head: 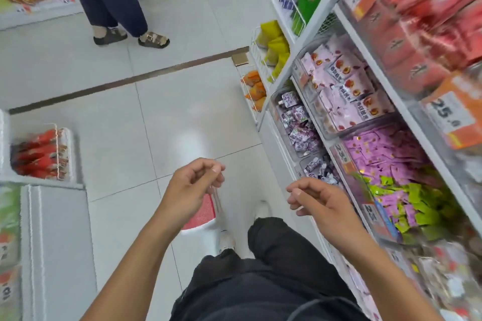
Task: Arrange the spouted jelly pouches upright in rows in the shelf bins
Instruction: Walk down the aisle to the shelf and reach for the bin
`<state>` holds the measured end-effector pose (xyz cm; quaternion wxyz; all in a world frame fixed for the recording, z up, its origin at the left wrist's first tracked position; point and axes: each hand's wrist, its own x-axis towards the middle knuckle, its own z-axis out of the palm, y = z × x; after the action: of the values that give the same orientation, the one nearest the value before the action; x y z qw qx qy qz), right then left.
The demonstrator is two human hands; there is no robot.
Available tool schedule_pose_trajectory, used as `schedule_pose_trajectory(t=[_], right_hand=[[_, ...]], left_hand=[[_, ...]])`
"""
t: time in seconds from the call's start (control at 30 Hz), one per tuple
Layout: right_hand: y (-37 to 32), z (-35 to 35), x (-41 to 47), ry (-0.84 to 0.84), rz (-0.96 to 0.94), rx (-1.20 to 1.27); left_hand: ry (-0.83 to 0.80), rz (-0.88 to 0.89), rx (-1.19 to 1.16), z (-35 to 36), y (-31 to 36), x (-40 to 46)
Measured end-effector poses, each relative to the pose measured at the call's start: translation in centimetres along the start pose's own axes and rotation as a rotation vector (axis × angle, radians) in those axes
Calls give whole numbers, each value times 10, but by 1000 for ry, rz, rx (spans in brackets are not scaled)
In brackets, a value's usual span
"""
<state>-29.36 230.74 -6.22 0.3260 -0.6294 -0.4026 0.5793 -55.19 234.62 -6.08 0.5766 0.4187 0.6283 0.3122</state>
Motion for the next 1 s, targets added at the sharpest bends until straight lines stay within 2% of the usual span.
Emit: schedule_pose_trajectory(t=[0.17,0.4,0.57,0.73,0.83,1.0], right_hand=[[11,-30,68,103,73,57],[-5,-63,167,139,134,26],[-11,-61,217,137,161,19],[29,-46,276,224,246,-67],[77,-30,319,345,297,-158],[139,-9,371,533,422,-458]], left_hand=[[-161,-3,78,42,30,111],[-276,-76,132,84,57,220],[-322,-53,209,86,81,277],[-496,-19,382,111,72,352],[-650,74,541,141,37,410],[-868,391,884,181,-42,491]])
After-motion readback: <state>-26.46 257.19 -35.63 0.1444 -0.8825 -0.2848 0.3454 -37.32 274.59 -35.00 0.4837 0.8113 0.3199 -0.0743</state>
